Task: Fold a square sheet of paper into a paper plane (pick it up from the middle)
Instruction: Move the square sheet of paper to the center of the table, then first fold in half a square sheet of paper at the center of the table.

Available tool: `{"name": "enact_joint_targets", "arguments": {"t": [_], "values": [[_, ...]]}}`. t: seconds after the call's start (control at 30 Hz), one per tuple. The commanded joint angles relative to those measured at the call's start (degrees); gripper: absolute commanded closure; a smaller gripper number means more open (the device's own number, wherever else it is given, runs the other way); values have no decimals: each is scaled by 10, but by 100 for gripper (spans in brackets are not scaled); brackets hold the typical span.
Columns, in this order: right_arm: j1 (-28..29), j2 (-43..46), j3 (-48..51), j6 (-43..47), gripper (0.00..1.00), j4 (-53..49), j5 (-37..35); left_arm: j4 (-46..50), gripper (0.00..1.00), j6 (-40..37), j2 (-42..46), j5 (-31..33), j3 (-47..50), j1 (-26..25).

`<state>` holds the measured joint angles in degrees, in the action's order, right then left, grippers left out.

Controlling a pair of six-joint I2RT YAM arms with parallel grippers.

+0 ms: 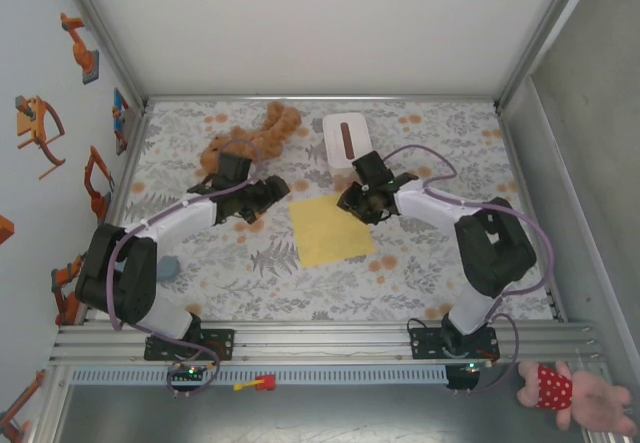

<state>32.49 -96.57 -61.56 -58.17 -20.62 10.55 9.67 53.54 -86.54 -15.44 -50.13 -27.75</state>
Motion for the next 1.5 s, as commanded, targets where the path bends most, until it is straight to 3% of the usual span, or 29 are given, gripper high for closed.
{"name": "enact_joint_targets", "arguments": {"t": [0.0,0.2,0.4,1.03,1.47], "values": [[-14,20,-19,159,61,-66,-4,23,30,32,-11,-12,1,-39],[-28,-31,-38,241,65,-97,24,11,61,58,-83,-20,-26,-79],[-34,-75,-44,250,68,-76,51,15,75,67,-124,-10,-46,-81],[-38,-106,2,211,70,-36,64,53,83,57,-198,-18,-84,-76],[-38,-83,48,132,72,60,125,-18,86,49,-183,-49,-53,-67]]}}
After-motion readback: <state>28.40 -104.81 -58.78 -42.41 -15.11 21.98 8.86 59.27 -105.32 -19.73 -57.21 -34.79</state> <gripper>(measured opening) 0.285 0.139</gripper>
